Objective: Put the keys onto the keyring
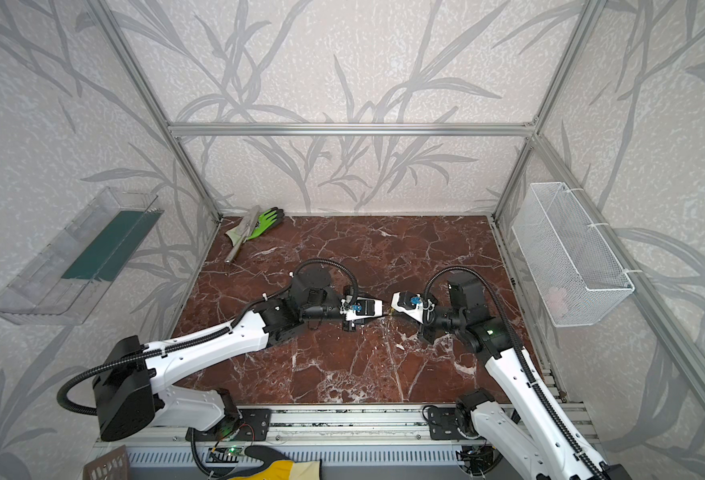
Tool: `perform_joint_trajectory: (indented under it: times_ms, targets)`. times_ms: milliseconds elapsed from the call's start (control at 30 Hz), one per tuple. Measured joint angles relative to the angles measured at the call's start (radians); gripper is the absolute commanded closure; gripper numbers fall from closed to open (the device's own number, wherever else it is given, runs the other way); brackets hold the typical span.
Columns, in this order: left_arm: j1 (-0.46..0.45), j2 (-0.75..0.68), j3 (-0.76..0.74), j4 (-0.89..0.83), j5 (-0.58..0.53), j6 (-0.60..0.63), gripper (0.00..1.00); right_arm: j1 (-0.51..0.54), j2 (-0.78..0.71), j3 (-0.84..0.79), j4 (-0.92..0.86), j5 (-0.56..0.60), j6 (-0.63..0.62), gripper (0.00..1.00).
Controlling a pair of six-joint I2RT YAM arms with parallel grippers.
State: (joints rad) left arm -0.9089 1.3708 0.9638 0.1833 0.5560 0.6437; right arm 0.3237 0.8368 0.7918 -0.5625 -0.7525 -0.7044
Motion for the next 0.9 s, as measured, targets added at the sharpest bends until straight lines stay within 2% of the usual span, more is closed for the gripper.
perform_joint_trajectory:
  times_ms: [500,900]
  targets:
    - [0.0,0.039,0.003,-0.092,0.03,-0.122,0.73,0.067,0.029,0.045,-0.08,0.119,0.008,1.0]
    - [0.0,0.09,0.069,-0.117,0.046,-0.184,0.79,0.076,0.045,0.047,-0.102,0.154,0.01,1.0]
